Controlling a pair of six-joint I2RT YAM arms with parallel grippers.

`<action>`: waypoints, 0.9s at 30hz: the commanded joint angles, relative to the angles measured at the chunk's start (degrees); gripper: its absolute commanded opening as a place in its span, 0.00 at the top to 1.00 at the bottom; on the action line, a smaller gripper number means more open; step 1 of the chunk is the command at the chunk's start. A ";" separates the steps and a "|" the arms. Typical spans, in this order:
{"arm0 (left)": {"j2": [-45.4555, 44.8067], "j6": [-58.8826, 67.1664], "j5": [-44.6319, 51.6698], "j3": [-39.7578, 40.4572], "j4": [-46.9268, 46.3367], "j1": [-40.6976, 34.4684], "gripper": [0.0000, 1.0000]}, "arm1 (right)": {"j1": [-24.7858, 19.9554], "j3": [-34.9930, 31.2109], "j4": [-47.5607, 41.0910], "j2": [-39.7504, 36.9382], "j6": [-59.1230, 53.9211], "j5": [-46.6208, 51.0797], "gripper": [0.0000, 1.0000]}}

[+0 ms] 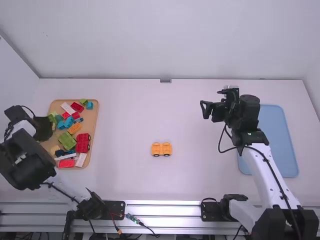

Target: Assemble lego blocks to make yellow taxi

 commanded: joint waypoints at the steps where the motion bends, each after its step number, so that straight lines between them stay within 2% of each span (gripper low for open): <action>1: -8.39 10.64 9.31 -4.66 3.61 -0.79 0.99 | 0.26 2.12 1.44 2.38 1.29 -8.52 0.01; 7: -23.78 21.77 27.74 -22.21 23.85 -5.75 0.99 | 0.26 2.12 12.55 10.64 5.16 -25.59 0.01; 10: -29.24 27.06 34.75 -27.89 27.69 -10.47 0.99 | 0.26 2.12 18.58 14.25 7.85 -33.55 0.01; 13: -33.99 33.18 40.79 -32.52 28.87 -19.80 0.99 | 0.26 2.12 27.56 19.32 11.85 -43.47 0.01; 14: -34.14 33.53 40.89 -32.70 28.87 -20.37 0.98 | 0.26 2.12 28.41 19.82 12.15 -44.44 0.01; 15: -35.04 36.98 41.94 -33.77 28.72 -25.81 0.99 | 0.46 2.12 31.74 21.86 13.55 -47.93 0.01; 17: -35.08 40.96 44.15 -34.32 29.09 -32.04 0.99 | 1.20 2.12 34.53 24.04 14.69 -50.69 0.01; 21: -35.01 45.03 44.22 -34.27 30.18 -44.06 0.98 | 3.32 2.12 36.50 27.23 15.52 -51.93 0.00; 27: -33.51 44.92 44.87 -34.27 37.16 -53.46 0.99 | 6.95 2.16 37.09 28.15 14.23 -53.79 0.06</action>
